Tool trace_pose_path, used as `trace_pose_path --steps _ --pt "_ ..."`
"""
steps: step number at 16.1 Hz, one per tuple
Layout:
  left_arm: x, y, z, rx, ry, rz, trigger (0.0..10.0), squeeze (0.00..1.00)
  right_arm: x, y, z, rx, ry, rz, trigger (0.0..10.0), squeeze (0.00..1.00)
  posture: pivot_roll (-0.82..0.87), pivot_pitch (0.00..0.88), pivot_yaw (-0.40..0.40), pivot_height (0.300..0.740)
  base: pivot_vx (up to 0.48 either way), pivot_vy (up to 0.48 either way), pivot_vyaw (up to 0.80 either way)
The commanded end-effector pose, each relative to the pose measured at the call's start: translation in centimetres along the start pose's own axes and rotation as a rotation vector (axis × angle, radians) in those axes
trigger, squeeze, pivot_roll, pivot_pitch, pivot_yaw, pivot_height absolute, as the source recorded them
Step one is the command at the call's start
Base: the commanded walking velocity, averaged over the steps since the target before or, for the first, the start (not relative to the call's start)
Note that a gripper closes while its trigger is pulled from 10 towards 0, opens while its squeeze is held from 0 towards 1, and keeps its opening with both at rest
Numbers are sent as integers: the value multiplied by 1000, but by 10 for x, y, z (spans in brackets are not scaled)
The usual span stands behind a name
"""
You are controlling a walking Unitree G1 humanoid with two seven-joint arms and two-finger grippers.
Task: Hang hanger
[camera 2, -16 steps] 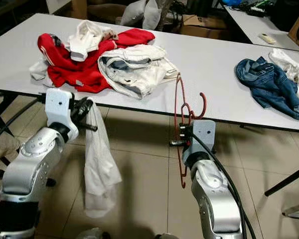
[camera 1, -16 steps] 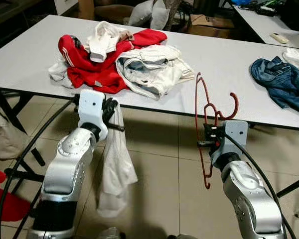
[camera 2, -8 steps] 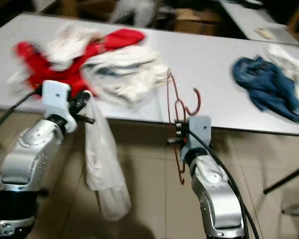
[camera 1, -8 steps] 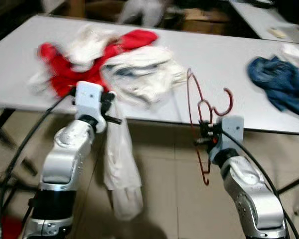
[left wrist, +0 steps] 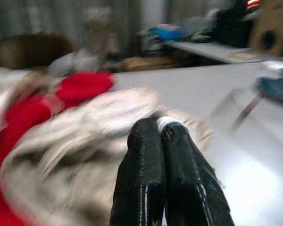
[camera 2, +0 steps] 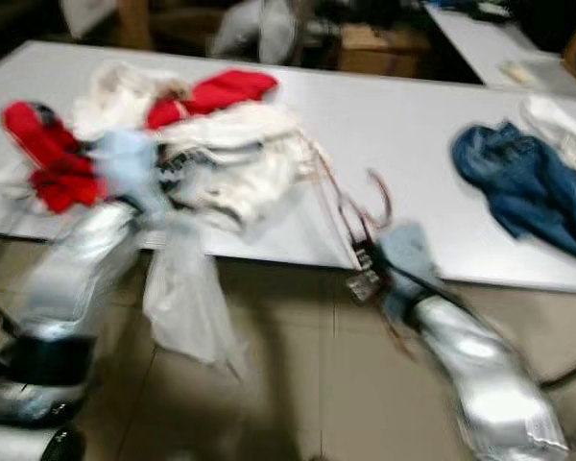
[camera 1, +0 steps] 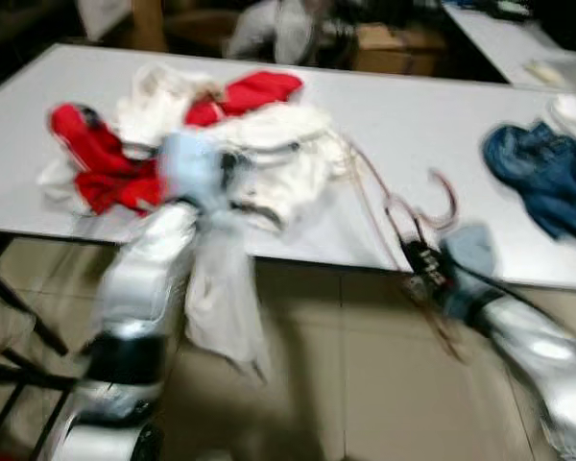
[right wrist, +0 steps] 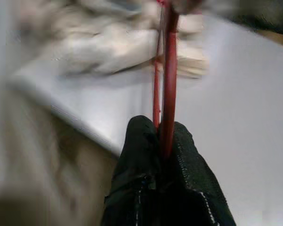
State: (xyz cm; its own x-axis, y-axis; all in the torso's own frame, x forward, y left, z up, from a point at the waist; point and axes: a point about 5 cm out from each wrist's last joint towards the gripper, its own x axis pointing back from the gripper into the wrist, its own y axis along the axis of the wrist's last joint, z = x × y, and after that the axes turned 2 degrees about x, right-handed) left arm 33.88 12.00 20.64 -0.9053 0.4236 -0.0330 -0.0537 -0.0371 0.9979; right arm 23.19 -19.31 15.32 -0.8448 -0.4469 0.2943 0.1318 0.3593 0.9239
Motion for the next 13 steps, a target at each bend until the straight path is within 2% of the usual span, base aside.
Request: trace_pose_path --steps 1,2,4,6,7,10,11,13 --pt "-4 19 9 -43 4 -67 10000 0 13 22 7 39 151 -78 10000 0 23 3 -34 740 319 0 0" --pt "-14 30 15 -72 5 -88 10000 0 31 30 1 74 238 -77 10000 0 18 0 -31 740 319 0 0" --pt "-23 40 21 -95 3 -99 10000 0 43 38 -4 102 281 -84 10000 0 18 0 -27 740 321 0 0" --pt "-35 56 26 -142 -9 -110 10000 0 60 52 -7 105 385 -102 10000 0 10 0 -19 740 315 0 0" --pt "-45 73 27 -163 -20 -142 10000 0 71 59 -6 113 467 -95 10000 0 1 0 -18 740 311 0 0" --pt "-58 97 26 -193 -58 -200 10000 0 74 58 -3 132 531 -42 10000 0 -3 0 -24 740 310 0 0" --pt "-58 102 23 -179 -74 -216 10000 0 70 57 -2 129 527 -44 10000 0 -2 0 -25 740 307 0 0" --pt "-57 119 8 -122 -183 -287 10000 0 47 52 -1 132 463 -32 10000 0 2 0 -27 740 309 0 0"
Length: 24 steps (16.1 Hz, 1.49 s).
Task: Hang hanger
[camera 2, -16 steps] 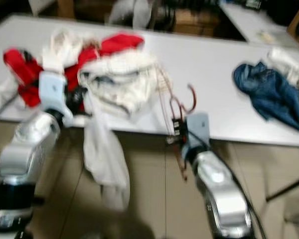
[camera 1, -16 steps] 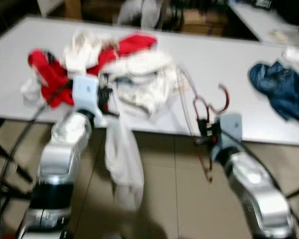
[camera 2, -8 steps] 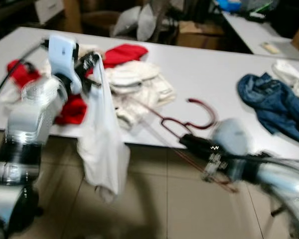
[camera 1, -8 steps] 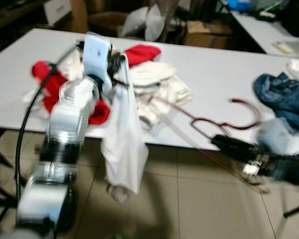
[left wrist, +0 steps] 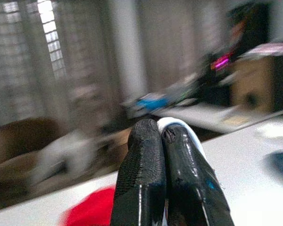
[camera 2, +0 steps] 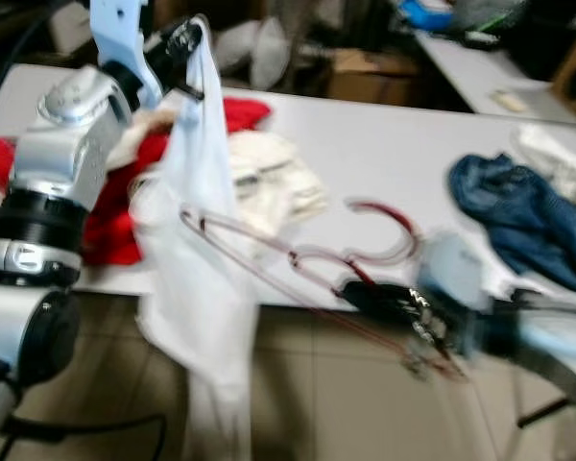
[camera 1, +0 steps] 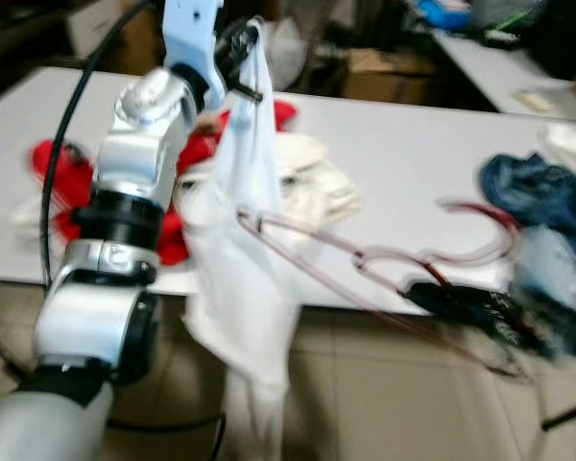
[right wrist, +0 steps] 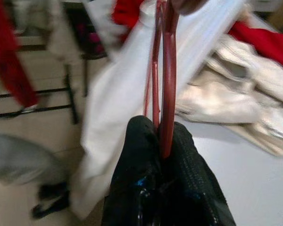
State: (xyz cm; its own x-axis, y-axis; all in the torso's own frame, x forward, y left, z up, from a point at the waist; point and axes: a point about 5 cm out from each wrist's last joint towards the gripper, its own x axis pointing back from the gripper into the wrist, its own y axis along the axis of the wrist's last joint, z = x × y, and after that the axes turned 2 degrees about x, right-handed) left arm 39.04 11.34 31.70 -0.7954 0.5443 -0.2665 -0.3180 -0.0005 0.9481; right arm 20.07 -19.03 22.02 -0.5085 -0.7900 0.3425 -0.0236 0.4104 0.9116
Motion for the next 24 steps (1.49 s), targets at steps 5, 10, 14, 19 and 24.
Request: trace_pose_path --steps 5,10,14,19,24 --pt "15 54 -29 117 -212 -202 10000 0 -39 -5 -35 45 -111 -3 10000 0 24 0 -57 740 308 0 0" --pt "32 93 -29 181 -267 -331 10000 0 -30 82 -165 335 -791 -178 10000 0 44 0 -90 740 308 0 0" --pt "48 113 -14 237 -222 -435 10000 0 24 188 -177 494 -1037 -670 10000 0 47 0 -101 740 311 0 0" --pt "52 85 -9 246 -144 -308 10000 0 -63 91 -155 507 -624 -379 10000 0 44 0 -92 740 278 0 0" --pt "51 3 -35 168 -70 121 10000 0 -66 -25 -67 272 -151 -56 10000 0 40 25 -82 740 0 0 0"
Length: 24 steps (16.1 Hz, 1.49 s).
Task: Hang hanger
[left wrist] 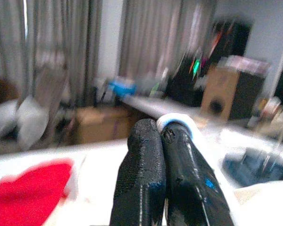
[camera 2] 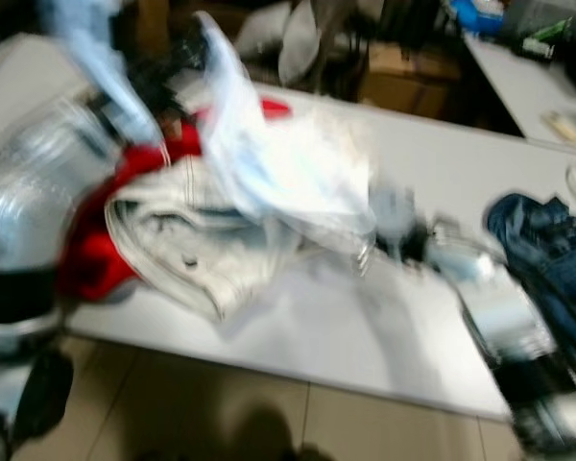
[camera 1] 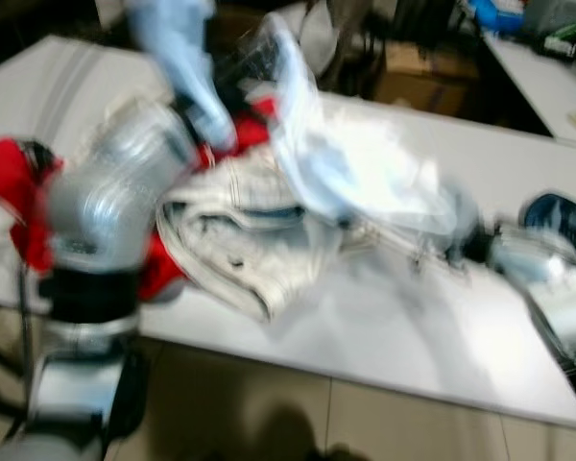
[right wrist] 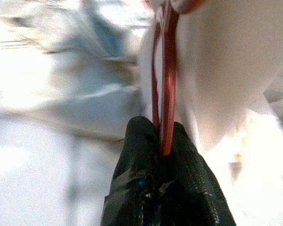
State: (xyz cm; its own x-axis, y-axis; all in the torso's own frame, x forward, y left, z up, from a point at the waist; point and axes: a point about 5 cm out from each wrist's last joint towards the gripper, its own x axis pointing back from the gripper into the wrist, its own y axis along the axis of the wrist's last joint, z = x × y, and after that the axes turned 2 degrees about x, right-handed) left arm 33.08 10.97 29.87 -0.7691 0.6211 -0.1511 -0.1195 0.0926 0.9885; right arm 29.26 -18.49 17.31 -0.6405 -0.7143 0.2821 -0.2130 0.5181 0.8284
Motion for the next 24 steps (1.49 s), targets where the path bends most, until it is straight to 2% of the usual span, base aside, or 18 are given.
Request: trace_pose_path --steps 1,2,4,6,7,8,10,11,13,14,15,16,17,18,19,21,23,24 --pt "-1 -4 3 -31 42 35 10000 0 5 15 0 30 35 -44 10000 0 38 25 -80 740 0 0 0" --pt "-11 -9 7 -33 93 42 10000 0 19 12 7 9 97 -1 10000 0 24 25 -66 740 0 0 0" --pt "-26 6 12 -23 144 -30 10000 0 37 14 11 -6 165 65 10000 0 24 24 -65 740 0 0 0" --pt "-36 21 18 19 178 -105 10000 0 47 14 15 -15 217 117 10000 0 26 13 -66 740 0 0 0" --pt "-46 37 34 44 284 -177 10000 0 57 16 16 -21 251 151 10000 0 26 9 -69 740 0 0 0" --pt "-49 41 47 41 378 -186 10000 0 62 17 15 -20 255 165 10000 0 26 5 -69 740 0 0 0" --pt "-50 41 69 12 524 -180 10000 0 72 23 8 -27 233 176 10000 0 20 0 -66 740 0 0 0" --pt "-51 37 74 -17 546 -158 10000 0 77 27 5 -34 224 177 10000 0 17 0 -63 740 0 0 0" --pt "-50 10 80 -161 561 -40 10000 0 87 37 1 -48 210 157 10000 0 15 0 -60 740 0 0 0" --pt "-44 -24 84 -248 546 79 10000 0 95 39 0 -69 197 148 10000 0 13 0 -56 740 0 0 0" --pt "-42 -33 85 -275 540 112 10000 0 97 39 0 -77 191 147 10000 0 13 0 -56 740 0 0 0" --pt "-37 -53 85 -268 495 168 10000 0 101 38 -1 -92 171 150 10000 0 11 3 -53 740 0 0 0" --pt "-31 -73 82 -253 395 225 10000 0 106 38 -4 -103 126 148 10000 0 10 4 -52 740 0 0 0" --pt "-25 -86 75 -209 248 256 10000 0 110 41 -9 -104 74 126 10000 0 10 8 -50 740 0 0 0" --pt "-17 -92 71 -207 142 271 10000 1000 114 45 -21 -91 -41 86 10000 0 10 14 -50 740 0 0 0" --pt "7 -93 69 -263 47 353 10000 1000 120 49 -38 -96 -213 23 10000 0 15 21 -53 740 0 0 0" --pt "26 -90 66 -299 -23 412 10000 1000 118 47 -38 -120 -272 10 10000 0 18 26 -53 740 0 0 0" --pt "47 -83 62 -307 -73 450 10000 1000 112 42 -35 -146 -312 10 10000 0 18 26 -53 740 0 0 0"
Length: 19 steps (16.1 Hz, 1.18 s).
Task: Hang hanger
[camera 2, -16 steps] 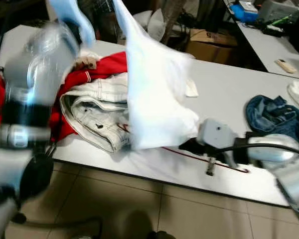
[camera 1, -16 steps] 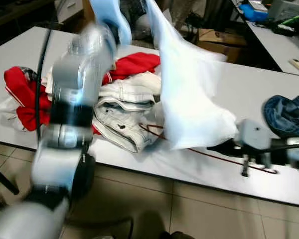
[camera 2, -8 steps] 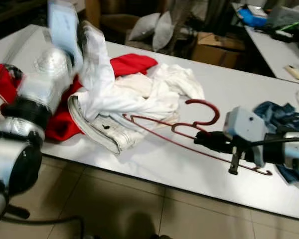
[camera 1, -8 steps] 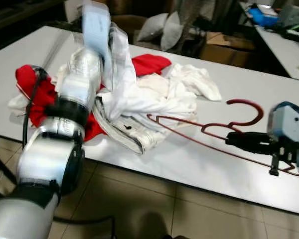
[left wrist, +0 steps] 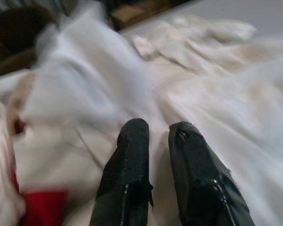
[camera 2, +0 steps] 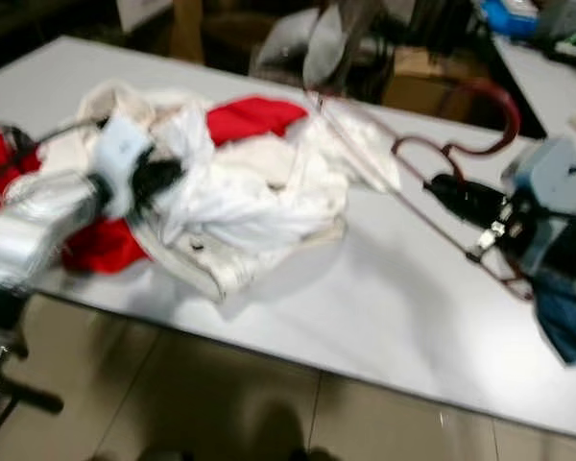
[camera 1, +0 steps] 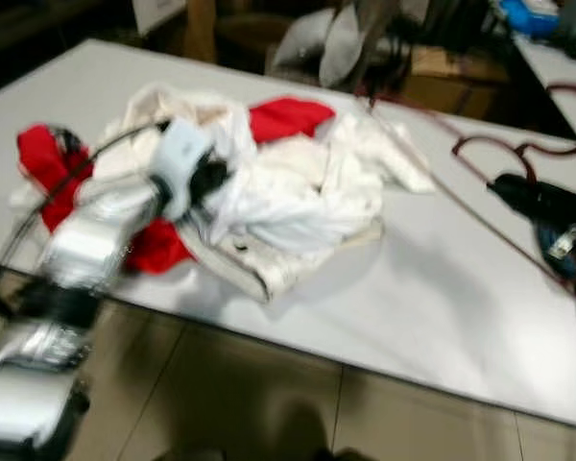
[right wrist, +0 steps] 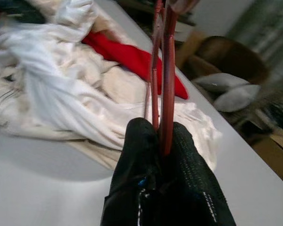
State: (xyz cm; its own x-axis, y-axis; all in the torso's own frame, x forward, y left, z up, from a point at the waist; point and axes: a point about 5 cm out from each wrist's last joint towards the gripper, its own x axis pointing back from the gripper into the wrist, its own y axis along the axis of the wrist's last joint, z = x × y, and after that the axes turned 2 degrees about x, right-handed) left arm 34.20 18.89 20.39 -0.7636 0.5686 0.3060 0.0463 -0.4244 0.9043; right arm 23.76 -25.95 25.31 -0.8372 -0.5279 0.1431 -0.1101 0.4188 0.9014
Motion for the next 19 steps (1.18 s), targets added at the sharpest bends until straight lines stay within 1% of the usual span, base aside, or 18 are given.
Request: trace_pose_path --steps 1,2,3,4,5,6,7,8,9,10,11,13,14,15,16,17,18,19 --pt "9 8 -5 -6 -49 -2 10000 1000 -2 -1 2 -8 -25 9 10000 0 28 34 -54 740 0 0 0" --pt "28 6 -7 -4 -65 31 10000 1000 -6 -6 7 -36 -47 7 10000 0 30 36 -55 740 0 0 0" --pt "42 3 -5 8 -53 73 10000 1000 -8 -9 10 -55 -65 8 10000 0 29 36 -55 740 0 0 0" --pt "69 2 0 39 -48 125 10000 1000 -14 -13 13 -93 -116 9 10000 0 25 38 -54 740 0 0 0" --pt "90 6 4 65 -59 130 10000 1000 -17 -15 14 -120 -171 8 10000 0 24 40 -51 740 0 0 0" --pt "110 13 12 94 -22 105 10000 1000 -20 -16 12 -140 -251 8 10000 0 20 42 -51 740 0 0 0" --pt "116 22 21 113 65 50 10000 1000 -23 -16 12 -174 -306 -1 10000 0 27 46 -56 740 0 0 0" --pt "116 27 25 130 120 -1 10000 1000 -25 -17 14 -194 -331 -1 10000 0 39 52 -66 740 0 0 0" --pt "111 37 31 167 253 -123 10000 286 -32 -19 24 -241 -363 2 10000 0 47 55 -72 740 0 0 0" --pt "104 45 30 226 332 -209 10000 0 -38 -20 32 -281 -390 3 10000 0 49 62 -78 740 0 0 0" --pt "97 52 23 240 344 -260 10000 0 -42 -20 37 -312 -431 11 10000 0 50 64 -79 740 0 0 0" --pt "84 69 0 245 258 -370 10000 0 -46 -20 47 -364 -447 14 10000 0 44 77 -72 740 0 0 0" --pt "69 79 -18 276 228 -466 10000 0 -47 -21 53 -329 -509 44 10000 0 24 76 -65 740 0 0 0" --pt "60 76 -26 282 237 -447 10000 0 -46 -20 55 -325 -530 44 10000 0 14 79 -63 740 0 0 0" --pt "47 64 -32 290 280 -367 10000 0 -45 -21 59 -325 -563 51 10000 0 7 74 -57 740 0 0 0" --pt "38 50 -37 274 331 -300 10000 0 -44 -23 64 -353 -606 65 10000 0 3 72 -49 740 0 0 0" --pt "35 43 -40 276 350 -282 10000 0 -43 -24 67 -352 -619 76 10000 0 -6 68 -42 740 0 0 0" --pt "30 35 -48 281 360 -272 10000 0 -42 -27 72 -344 -629 97 10000 0 -10 72 -39 740 0 0 0"
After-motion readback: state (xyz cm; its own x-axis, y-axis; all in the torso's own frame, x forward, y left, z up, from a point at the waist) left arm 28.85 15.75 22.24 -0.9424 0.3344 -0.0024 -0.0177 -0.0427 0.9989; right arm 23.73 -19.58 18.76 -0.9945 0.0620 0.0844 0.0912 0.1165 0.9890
